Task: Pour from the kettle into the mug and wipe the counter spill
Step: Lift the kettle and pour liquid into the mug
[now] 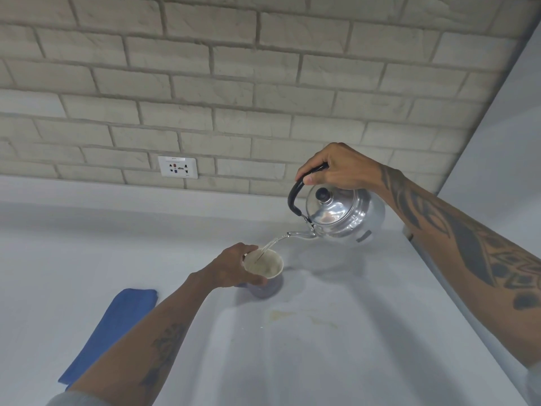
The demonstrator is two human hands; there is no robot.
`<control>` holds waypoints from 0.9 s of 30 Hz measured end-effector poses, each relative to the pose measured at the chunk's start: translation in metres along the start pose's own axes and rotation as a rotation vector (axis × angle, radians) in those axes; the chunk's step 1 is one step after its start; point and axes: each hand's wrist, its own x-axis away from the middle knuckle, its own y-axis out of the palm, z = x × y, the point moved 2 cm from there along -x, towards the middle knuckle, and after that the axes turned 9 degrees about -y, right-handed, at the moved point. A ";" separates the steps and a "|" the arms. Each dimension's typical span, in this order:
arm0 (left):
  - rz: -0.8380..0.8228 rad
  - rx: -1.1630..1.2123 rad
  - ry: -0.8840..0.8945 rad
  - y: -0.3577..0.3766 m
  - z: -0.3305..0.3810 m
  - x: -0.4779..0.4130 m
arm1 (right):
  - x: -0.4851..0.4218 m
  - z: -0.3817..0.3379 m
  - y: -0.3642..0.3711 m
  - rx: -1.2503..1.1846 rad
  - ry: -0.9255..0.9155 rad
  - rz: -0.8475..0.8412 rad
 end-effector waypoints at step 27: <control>-0.028 0.050 0.026 0.000 0.000 -0.003 | -0.007 0.001 -0.009 0.104 0.020 -0.047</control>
